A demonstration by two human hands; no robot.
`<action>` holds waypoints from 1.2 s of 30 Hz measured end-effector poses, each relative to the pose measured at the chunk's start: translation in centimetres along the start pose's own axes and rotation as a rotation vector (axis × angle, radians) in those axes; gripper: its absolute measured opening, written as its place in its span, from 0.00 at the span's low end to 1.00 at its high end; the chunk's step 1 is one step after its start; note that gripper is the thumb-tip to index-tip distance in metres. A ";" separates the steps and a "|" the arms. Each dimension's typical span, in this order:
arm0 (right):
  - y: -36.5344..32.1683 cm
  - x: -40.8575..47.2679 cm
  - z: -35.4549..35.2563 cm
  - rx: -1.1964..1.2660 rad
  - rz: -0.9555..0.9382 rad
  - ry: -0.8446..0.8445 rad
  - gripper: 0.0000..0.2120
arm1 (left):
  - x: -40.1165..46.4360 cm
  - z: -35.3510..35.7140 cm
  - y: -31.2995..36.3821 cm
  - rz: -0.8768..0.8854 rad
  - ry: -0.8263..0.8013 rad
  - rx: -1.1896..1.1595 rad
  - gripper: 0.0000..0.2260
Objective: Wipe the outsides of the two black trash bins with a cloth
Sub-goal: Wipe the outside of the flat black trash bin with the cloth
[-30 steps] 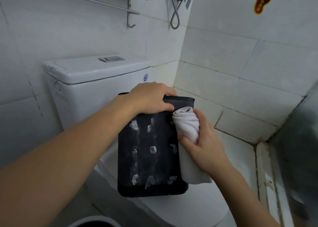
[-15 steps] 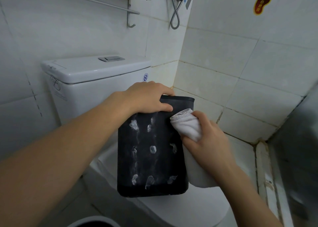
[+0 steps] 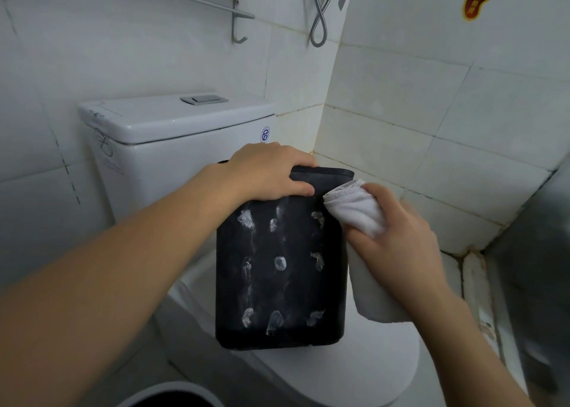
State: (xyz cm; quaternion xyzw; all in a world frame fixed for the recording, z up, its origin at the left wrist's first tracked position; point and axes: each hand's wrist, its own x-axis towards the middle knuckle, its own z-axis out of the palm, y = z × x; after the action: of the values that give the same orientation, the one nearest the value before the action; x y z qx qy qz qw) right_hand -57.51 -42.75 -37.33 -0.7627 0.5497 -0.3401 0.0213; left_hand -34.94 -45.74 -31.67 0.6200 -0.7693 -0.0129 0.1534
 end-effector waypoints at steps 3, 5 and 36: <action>-1.1 -0.4 0.2 -0.113 -0.015 -0.047 0.25 | -0.1 0.0 -0.1 -0.003 0.010 -0.003 0.19; -1.5 -0.8 0.2 -0.216 -0.026 -0.074 0.26 | -0.2 -0.1 0.1 0.001 0.016 -0.002 0.19; -2.5 -1.8 0.1 -0.433 -0.112 0.009 0.24 | -0.6 0.0 0.1 0.002 0.042 0.006 0.19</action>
State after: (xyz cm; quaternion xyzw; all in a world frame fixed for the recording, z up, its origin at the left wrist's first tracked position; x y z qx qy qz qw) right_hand -55.67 -40.31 -37.30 -0.7773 0.5667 -0.2183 -0.1644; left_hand -34.91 -45.18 -31.82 0.6198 -0.7666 0.0025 0.1677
